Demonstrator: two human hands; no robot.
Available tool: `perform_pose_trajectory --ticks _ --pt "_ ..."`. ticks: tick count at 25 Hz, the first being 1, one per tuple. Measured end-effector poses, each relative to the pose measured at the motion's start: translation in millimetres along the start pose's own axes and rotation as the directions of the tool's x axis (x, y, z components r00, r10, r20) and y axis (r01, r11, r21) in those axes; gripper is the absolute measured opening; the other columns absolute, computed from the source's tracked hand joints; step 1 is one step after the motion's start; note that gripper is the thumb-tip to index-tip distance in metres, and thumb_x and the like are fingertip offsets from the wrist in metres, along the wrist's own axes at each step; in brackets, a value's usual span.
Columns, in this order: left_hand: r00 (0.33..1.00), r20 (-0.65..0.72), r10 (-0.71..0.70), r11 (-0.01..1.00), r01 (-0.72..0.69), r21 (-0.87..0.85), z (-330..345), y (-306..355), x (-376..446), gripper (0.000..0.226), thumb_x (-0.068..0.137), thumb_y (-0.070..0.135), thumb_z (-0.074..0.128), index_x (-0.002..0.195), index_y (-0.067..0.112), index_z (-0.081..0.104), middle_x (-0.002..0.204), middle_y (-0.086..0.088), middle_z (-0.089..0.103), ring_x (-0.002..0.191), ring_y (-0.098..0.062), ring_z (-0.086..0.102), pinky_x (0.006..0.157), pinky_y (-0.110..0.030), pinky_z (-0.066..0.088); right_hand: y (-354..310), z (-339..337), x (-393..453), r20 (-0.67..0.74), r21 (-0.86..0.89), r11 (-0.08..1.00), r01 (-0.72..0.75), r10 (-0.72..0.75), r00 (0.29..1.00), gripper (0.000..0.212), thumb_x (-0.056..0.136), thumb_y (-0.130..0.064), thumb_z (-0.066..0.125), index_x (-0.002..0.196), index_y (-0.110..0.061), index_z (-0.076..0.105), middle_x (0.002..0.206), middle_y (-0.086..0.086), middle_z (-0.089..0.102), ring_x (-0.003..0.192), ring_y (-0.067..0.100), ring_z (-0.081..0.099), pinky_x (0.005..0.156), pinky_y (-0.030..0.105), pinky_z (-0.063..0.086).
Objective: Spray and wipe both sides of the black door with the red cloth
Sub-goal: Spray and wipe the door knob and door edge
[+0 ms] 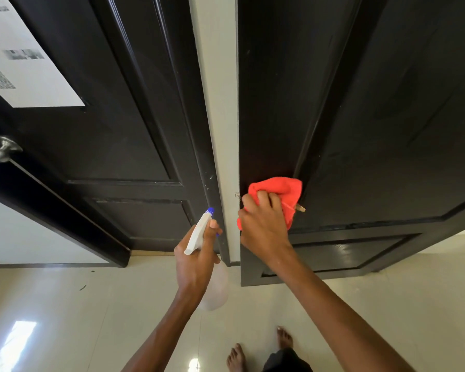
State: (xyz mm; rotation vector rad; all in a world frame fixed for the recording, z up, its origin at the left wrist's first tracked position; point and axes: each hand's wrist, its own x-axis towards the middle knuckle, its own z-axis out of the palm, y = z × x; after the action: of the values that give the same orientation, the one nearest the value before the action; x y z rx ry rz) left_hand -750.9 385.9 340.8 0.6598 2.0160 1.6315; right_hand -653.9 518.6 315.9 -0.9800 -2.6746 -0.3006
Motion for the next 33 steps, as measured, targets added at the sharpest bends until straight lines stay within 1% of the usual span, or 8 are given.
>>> perform_pose_trajectory --ticks 7,8,11,18,21,26,28,33 --pt "1.0 -0.01 0.007 1.0 -0.007 -0.022 -3.1 -0.9 -3.2 0.037 0.09 0.051 0.054 0.099 0.02 0.072 0.083 0.003 0.073 0.057 -0.02 0.064 0.054 -0.013 0.051 22.7 10.6 -13.7 -0.08 0.216 0.962 -0.164 0.185 0.98 0.033 0.083 -0.037 0.069 0.115 -0.03 0.066 0.122 0.0 0.058 0.109 0.027 0.049 0.087 0.041 0.043" --pt "1.0 -0.009 0.005 1.0 -0.006 -0.022 -3.9 -1.4 -3.1 0.035 0.09 0.051 0.055 0.098 0.021 0.072 0.083 0.006 0.073 0.058 -0.02 0.064 0.054 -0.014 0.051 32.3 12.6 -19.9 -0.039 0.466 0.837 -0.288 0.345 0.938 0.037 0.09 -0.042 0.067 0.125 -0.031 0.06 0.127 -0.001 0.055 0.112 0.023 0.05 0.087 0.036 0.045" --pt "1.0 0.006 0.001 1.0 -0.001 -0.015 -5.0 -0.6 -1.2 0.028 0.089 0.052 0.056 0.094 0.028 0.07 0.081 0.011 0.073 0.058 -0.02 0.065 0.053 -0.017 0.052 37.8 23.6 -28.5 0.372 0.919 -0.125 -0.373 0.585 0.721 0.043 0.1 -0.054 0.052 0.135 -0.031 0.049 0.127 -0.002 0.06 0.114 0.019 0.064 0.095 0.034 0.056" --pt "0.998 0.014 0.062 0.998 -0.062 0.012 -13.8 -1.6 0.5 0.038 0.092 0.052 0.053 0.092 0.02 0.073 0.063 -0.005 0.067 0.048 -0.012 0.061 0.053 -0.011 0.049 -17.5 50.8 -36.4 0.709 0.222 -0.974 0.046 0.194 0.678 0.044 0.092 -0.032 0.073 0.129 -0.008 0.064 0.109 0.015 0.073 0.092 0.027 0.074 0.076 0.039 0.064" --pt "0.997 -0.007 0.07 0.997 -0.07 0.017 -18.0 -1.9 -1.8 0.033 0.093 0.051 0.053 0.09 0.024 0.072 0.072 -0.001 0.071 0.049 -0.014 0.062 0.055 -0.011 0.049 -31.1 46.2 -56.9 0.739 0.216 -0.976 -0.012 0.156 0.655 0.081 0.062 -0.04 0.097 0.13 -0.012 0.062 0.12 0.017 0.067 0.103 0.035 0.068 0.083 0.045 0.061" --pt "0.999 -0.033 0.034 0.999 -0.034 0.005 -23.8 2.9 -8.7 0.015 0.089 0.052 0.051 0.085 0.04 0.06 0.072 -0.007 0.067 0.053 -0.003 0.062 0.053 -0.015 0.045 4.3 25.4 -95.9 0.708 0.616 -0.786 -0.054 0.523 0.475 0.049 0.093 -0.055 0.06 0.124 -0.018 0.067 0.107 0.009 0.071 0.089 0.024 0.073 0.075 0.041 0.062" --pt "0.999 -0.033 0.02 1.0 -0.021 -0.004 -23.9 3.8 -9.3 0.014 0.088 0.052 0.051 0.085 0.041 0.059 0.069 -0.005 0.066 0.054 -0.002 0.062 0.059 -0.021 0.043 9.8 0.3 -86.8 0.443 0.89 -0.447 -0.092 0.795 0.415 0.04 0.092 -0.055 0.063 0.124 -0.031 0.064 0.113 -0.004 0.07 0.1 0.014 0.07 0.082 0.031 0.061" --pt "0.999 -0.011 0.051 0.999 -0.051 0.007 -22.4 3.2 -5.4 0.021 0.091 0.051 0.053 0.086 0.036 0.066 0.065 0.006 0.068 0.053 -0.012 0.063 0.059 -0.026 0.049 -15.5 17.9 -50.8 -0.167 0.575 0.738 -0.354 0.53 0.831 0.068 0.084 -0.046 0.079 0.143 -0.031 0.049 0.147 0.001 0.043 0.133 0.029 0.048 0.104 0.042 0.049"
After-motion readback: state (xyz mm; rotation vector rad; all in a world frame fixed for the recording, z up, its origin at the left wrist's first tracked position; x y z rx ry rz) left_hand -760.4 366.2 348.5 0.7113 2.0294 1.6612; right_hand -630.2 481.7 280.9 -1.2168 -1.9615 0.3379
